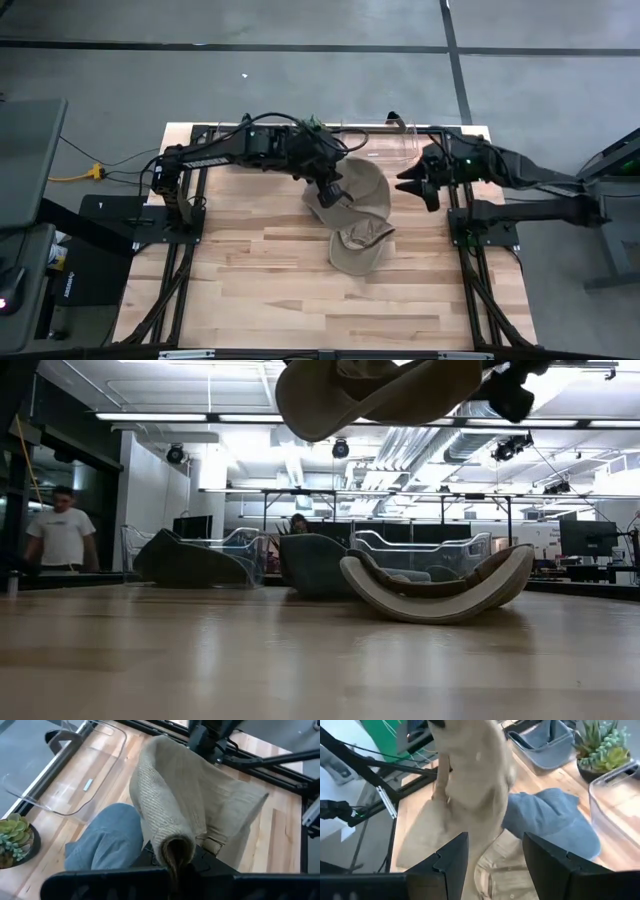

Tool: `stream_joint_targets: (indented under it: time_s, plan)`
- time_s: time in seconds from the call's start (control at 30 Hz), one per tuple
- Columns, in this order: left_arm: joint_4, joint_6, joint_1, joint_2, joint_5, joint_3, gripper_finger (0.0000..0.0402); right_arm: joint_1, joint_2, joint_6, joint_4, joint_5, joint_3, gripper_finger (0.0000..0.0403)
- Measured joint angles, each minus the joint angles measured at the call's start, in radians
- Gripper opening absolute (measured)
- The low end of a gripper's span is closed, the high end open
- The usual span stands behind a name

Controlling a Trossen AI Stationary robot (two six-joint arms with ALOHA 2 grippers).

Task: Pick & Place hat
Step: Put the left brown cap into the right transparent bin

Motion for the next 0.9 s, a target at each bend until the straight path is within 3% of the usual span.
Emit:
stream_joint_targets:
  time_s: [0.17,0.4,0.57,0.9]
  plan:
    - [0.003,0.016,0.0,0.011,0.019,0.0,0.0,-0.048,0.11,-0.033,-0.085,-0.087,0.133,0.0192]
    - [-0.004,0.043,-0.006,0.039,0.017,0.0,0.0,-0.081,0.246,-0.038,-0.187,-0.107,0.264,0.0251]
    - [-0.004,0.058,-0.007,0.041,0.017,-0.001,0.0,-0.081,0.305,-0.046,-0.186,-0.169,0.282,0.0272]
    - [0.014,0.097,-0.006,0.041,0.013,-0.001,0.0,-0.079,0.391,-0.068,-0.163,-0.217,0.282,0.0273]
